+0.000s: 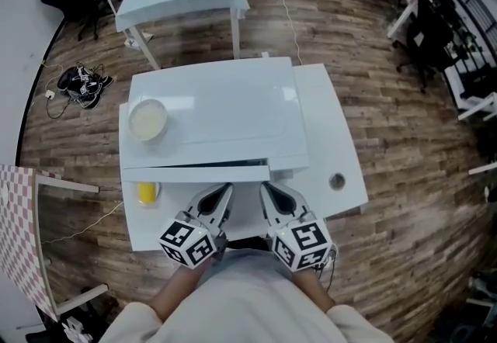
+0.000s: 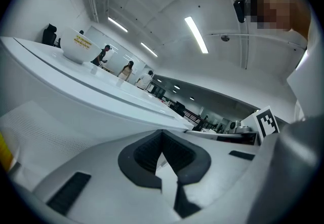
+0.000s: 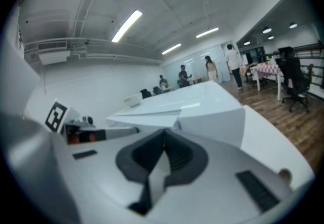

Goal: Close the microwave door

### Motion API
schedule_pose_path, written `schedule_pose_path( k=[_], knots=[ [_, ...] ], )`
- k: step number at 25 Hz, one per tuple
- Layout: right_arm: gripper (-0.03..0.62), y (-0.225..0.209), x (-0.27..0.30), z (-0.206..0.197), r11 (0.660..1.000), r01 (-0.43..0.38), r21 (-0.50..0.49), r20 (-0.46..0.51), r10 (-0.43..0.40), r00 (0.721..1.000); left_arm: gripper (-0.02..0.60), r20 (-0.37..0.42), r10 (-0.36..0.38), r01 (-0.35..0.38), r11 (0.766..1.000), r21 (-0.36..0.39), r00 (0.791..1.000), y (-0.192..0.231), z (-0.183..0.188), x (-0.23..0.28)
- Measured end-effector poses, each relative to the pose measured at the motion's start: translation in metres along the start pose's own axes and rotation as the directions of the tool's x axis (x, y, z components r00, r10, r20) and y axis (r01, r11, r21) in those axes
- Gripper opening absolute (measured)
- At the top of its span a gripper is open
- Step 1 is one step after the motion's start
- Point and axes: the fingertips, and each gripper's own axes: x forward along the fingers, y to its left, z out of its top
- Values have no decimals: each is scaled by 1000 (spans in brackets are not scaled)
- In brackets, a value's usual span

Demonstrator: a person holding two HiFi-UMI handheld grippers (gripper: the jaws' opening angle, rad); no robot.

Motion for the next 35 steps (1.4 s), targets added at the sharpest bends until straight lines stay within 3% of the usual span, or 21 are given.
schedule_pose_path(
  k=[11, 35],
  knots=[
    [23, -2, 0, 2, 999, 52, -9, 15, -52, 999, 14, 11, 20, -20, 1000, 2, 1000, -1, 1, 3],
    [23, -10, 12, 10, 999, 34, -30, 15, -34, 999, 14, -33, -11, 11, 1000, 9, 999, 0, 0, 19]
  ],
)
